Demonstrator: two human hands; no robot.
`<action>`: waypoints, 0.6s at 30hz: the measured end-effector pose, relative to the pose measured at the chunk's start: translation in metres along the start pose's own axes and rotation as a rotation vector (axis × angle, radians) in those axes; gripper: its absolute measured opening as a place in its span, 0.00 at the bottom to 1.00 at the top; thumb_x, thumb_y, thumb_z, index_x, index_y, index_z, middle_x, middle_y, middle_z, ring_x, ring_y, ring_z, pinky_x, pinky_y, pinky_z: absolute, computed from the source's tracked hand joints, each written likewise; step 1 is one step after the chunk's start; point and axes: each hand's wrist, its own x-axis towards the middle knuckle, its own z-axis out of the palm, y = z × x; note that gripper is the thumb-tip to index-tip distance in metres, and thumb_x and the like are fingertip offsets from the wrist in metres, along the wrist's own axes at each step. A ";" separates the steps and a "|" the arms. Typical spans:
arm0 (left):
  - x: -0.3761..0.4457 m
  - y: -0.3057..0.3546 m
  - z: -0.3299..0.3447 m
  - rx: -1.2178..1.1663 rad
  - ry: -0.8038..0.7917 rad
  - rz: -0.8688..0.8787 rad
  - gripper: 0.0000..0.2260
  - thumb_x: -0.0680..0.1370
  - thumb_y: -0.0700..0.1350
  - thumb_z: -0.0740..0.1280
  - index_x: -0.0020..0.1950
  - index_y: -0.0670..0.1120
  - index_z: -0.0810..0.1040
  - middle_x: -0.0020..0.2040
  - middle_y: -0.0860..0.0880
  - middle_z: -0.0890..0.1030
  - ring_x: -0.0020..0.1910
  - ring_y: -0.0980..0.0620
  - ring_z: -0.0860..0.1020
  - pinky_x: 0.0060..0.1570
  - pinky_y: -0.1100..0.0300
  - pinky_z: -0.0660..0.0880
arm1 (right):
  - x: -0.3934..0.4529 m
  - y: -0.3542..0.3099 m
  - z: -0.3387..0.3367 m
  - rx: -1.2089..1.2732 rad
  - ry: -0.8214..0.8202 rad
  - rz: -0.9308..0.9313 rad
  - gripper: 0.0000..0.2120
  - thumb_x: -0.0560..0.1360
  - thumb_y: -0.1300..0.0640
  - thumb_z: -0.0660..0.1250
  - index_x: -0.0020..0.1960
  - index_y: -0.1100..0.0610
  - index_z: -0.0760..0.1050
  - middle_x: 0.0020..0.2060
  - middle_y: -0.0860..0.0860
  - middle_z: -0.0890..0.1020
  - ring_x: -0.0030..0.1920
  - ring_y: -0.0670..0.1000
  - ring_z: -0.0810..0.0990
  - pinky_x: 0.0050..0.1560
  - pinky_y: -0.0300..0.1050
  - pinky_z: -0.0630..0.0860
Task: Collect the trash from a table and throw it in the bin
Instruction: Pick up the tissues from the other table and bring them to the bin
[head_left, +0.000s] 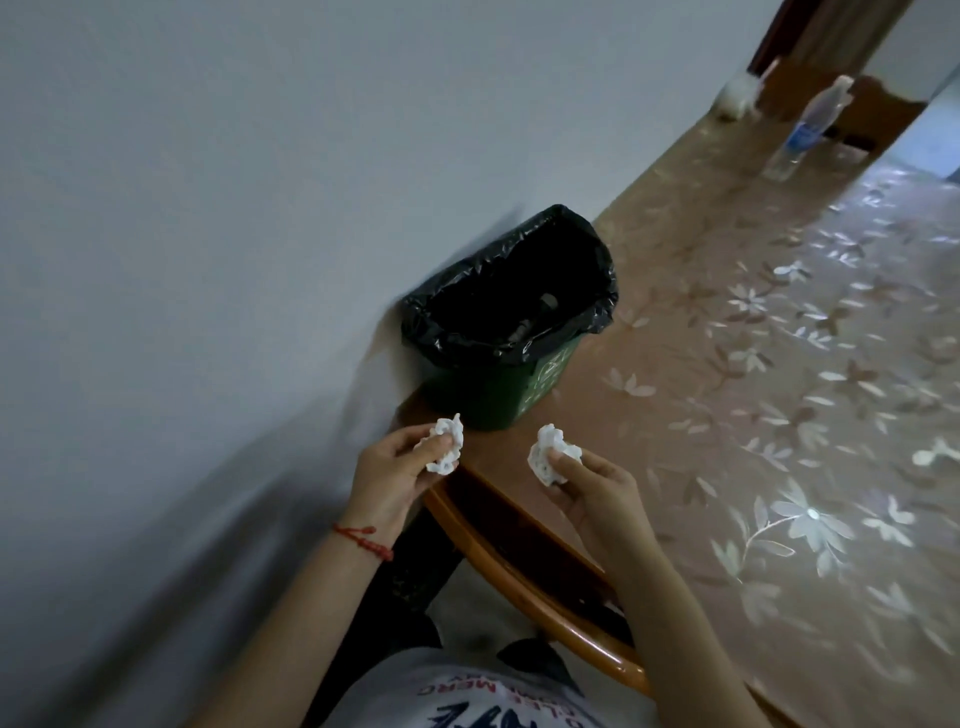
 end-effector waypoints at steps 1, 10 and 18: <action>0.003 0.002 0.000 0.005 -0.010 -0.005 0.05 0.72 0.36 0.69 0.47 0.39 0.80 0.43 0.43 0.81 0.42 0.48 0.80 0.40 0.62 0.80 | 0.000 -0.001 0.003 0.016 0.013 -0.003 0.08 0.72 0.65 0.67 0.50 0.66 0.78 0.46 0.56 0.83 0.46 0.52 0.83 0.44 0.40 0.80; 0.014 0.009 0.003 -0.030 -0.068 -0.014 0.06 0.72 0.36 0.68 0.48 0.38 0.80 0.44 0.43 0.81 0.42 0.49 0.80 0.37 0.64 0.79 | 0.019 -0.058 0.037 0.004 -0.068 -0.210 0.03 0.72 0.64 0.68 0.43 0.62 0.80 0.40 0.54 0.84 0.44 0.51 0.82 0.46 0.40 0.78; 0.015 0.006 0.006 -0.050 -0.103 -0.016 0.04 0.72 0.37 0.68 0.46 0.40 0.80 0.43 0.43 0.81 0.41 0.50 0.81 0.38 0.64 0.79 | 0.063 -0.107 0.078 -0.065 -0.068 -0.323 0.01 0.73 0.65 0.68 0.43 0.63 0.78 0.46 0.58 0.81 0.47 0.52 0.82 0.48 0.42 0.80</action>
